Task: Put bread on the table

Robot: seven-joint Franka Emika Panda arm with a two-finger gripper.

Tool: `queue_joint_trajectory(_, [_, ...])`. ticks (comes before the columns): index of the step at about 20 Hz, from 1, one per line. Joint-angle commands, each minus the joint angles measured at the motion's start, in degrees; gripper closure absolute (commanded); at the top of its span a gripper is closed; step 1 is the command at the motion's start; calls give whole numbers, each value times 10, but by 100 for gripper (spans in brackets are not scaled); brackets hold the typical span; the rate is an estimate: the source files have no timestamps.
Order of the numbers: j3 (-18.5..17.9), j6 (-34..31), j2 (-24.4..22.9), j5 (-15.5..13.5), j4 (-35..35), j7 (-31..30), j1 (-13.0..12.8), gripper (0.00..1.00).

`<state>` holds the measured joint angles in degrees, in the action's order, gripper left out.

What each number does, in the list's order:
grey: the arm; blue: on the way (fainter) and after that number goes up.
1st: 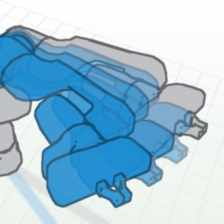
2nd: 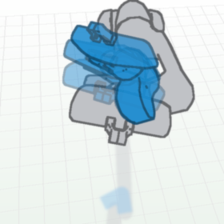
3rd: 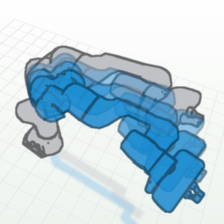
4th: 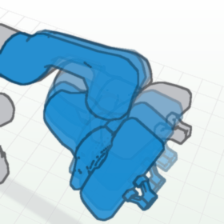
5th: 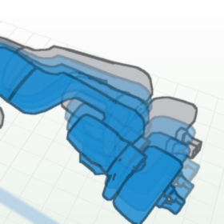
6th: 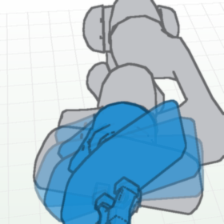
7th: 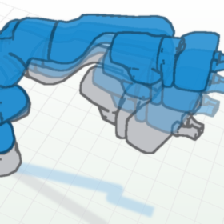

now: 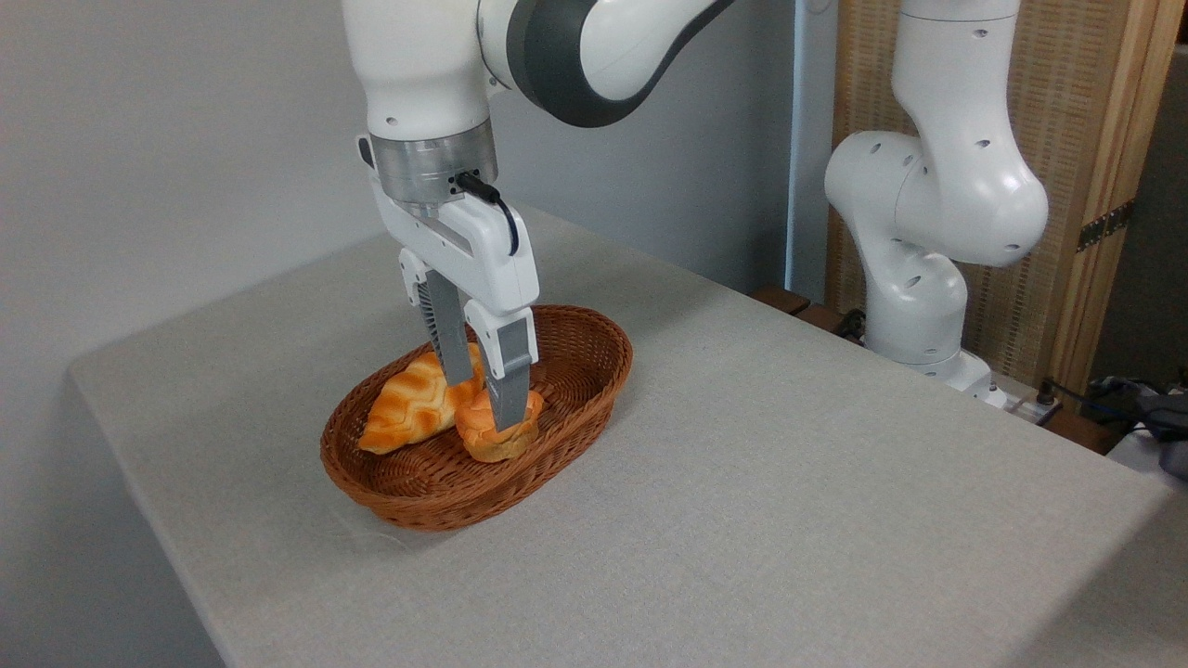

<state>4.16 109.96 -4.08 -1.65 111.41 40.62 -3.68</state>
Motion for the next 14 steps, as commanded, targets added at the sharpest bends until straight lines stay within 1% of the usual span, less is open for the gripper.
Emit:
queue_joint_trajectory(1, [-13, -17, -3, 6, -8, -3, -4, 0])
queue_joint_trajectory(14, [-13, -16, -5, 6, 0, 1, -7, 0])
